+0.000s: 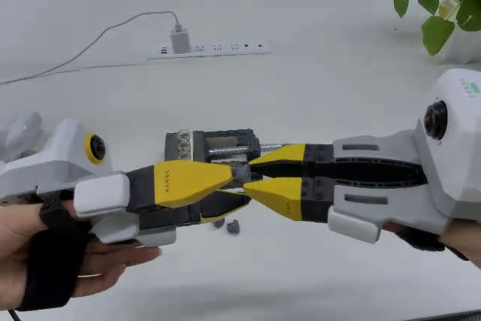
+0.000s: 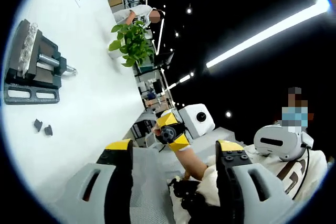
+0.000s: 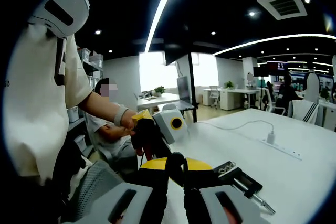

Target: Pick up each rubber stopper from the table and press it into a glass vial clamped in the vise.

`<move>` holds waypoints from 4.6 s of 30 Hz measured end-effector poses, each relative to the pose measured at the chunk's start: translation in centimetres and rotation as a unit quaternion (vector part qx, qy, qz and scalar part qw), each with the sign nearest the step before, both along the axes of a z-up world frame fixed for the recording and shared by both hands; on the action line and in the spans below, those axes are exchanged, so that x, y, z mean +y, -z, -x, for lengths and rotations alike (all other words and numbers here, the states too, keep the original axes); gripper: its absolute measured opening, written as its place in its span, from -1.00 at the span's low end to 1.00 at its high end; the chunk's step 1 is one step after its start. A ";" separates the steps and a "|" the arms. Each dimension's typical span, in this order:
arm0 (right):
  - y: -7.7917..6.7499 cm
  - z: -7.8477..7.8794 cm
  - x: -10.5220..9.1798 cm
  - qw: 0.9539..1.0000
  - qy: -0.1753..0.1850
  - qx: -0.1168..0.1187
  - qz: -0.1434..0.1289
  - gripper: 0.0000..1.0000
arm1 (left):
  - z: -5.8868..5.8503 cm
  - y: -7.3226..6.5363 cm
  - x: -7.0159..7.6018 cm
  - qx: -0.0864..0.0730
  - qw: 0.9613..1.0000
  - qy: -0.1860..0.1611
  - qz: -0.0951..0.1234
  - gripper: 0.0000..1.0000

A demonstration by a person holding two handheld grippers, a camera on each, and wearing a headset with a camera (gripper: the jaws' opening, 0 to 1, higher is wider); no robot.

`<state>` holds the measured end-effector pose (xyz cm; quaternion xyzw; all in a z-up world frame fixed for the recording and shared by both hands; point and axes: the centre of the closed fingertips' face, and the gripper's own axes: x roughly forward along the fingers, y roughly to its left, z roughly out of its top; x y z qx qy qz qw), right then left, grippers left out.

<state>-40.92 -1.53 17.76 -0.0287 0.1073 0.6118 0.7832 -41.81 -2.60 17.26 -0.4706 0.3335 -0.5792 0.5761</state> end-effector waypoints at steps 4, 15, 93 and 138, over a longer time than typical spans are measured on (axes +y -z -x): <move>0.2 0.0 -0.1 1.000 0.000 0.001 0.004 -0.88 | -0.5 1.6 0.1 -0.058 0.996 -0.019 -0.065 0.84; 0.8 -0.1 -0.6 1.000 0.004 0.007 0.011 -0.88 | -2.8 5.2 1.7 -0.145 0.971 -0.065 -0.181 0.98; 11.3 -10.8 0.8 0.903 -0.162 0.012 0.398 -0.89 | -3.7 13.0 13.4 -0.369 0.767 -0.114 -0.513 0.98; 12.8 -16.3 7.8 0.802 -0.282 -0.066 0.522 -0.89 | -4.3 14.5 15.2 -0.335 0.777 -0.149 -0.512 0.98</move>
